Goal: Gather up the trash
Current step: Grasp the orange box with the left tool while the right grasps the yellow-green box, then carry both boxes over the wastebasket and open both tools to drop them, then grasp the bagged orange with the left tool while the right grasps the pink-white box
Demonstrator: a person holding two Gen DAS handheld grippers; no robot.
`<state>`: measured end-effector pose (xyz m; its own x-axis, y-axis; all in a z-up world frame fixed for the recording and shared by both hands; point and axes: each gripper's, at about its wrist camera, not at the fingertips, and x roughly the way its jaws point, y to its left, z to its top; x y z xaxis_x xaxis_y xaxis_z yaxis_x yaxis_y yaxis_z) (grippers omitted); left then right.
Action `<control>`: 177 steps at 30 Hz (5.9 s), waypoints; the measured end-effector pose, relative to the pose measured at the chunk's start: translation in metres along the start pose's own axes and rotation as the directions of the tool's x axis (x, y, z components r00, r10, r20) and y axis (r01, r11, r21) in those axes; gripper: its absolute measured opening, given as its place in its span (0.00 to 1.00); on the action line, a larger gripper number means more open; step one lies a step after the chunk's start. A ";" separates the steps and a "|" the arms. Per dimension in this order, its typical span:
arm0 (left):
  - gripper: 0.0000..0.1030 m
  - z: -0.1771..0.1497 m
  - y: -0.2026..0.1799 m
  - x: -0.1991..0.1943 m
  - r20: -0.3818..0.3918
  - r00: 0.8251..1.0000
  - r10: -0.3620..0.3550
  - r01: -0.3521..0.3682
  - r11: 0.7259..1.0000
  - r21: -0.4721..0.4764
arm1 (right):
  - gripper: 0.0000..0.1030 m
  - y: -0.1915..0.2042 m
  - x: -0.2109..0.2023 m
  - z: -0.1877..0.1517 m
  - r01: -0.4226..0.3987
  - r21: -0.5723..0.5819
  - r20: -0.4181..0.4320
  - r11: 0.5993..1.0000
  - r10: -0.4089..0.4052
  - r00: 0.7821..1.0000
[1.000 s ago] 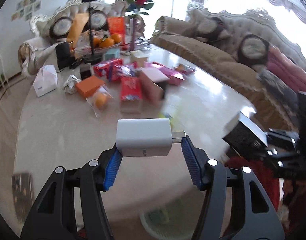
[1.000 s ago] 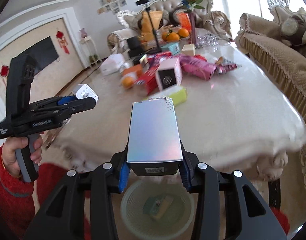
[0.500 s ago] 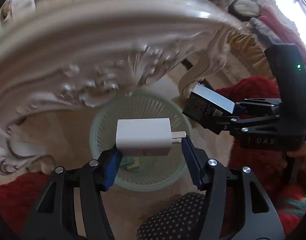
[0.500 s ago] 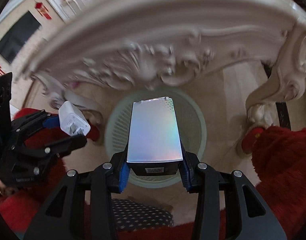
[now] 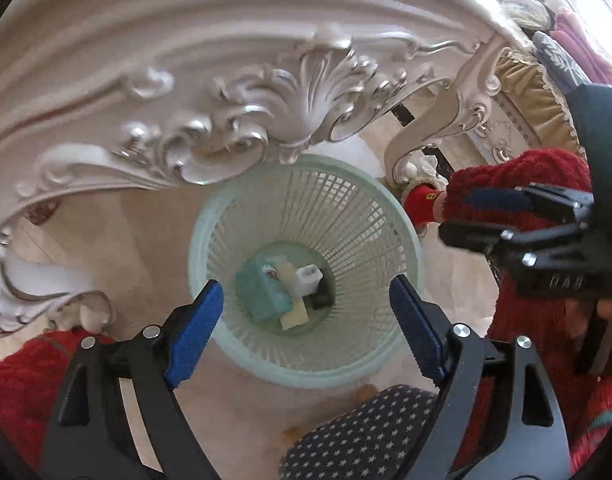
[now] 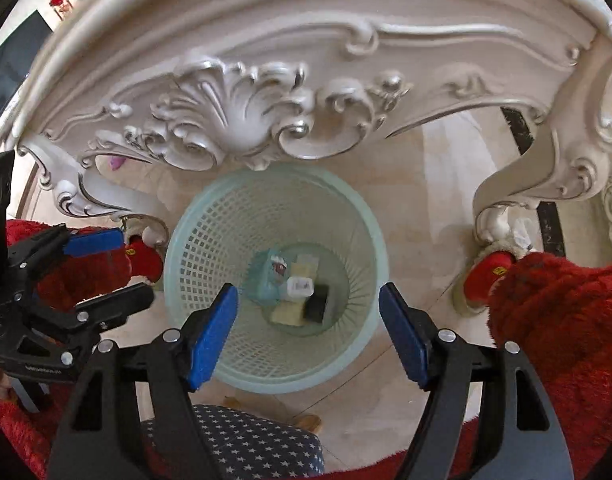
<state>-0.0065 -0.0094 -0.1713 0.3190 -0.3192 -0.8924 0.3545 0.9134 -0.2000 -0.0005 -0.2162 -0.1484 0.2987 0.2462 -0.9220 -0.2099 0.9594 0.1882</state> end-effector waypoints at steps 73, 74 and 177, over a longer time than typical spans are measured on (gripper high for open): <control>0.75 0.378 0.167 -0.066 0.224 0.936 0.271 -0.152 0.886 -0.437 | 0.27 -0.018 -0.077 0.215 0.126 0.147 0.395 0.981 -0.175 0.902; 0.75 0.378 0.163 -0.076 0.243 0.931 0.273 -0.148 0.890 -0.431 | 0.27 -0.021 -0.084 0.213 0.105 0.157 0.411 0.982 -0.161 0.897; 0.36 0.301 0.140 -0.078 0.273 0.954 0.125 -0.153 0.985 0.083 | 0.44 0.005 -0.067 0.264 -0.017 0.023 0.382 1.000 0.007 0.924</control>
<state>0.2825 0.0672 -0.0081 0.5885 -0.2591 -0.7658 0.3730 0.9274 -0.0271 0.2242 -0.1914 0.0036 0.6304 0.2867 -0.7214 -0.1936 0.9580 0.2115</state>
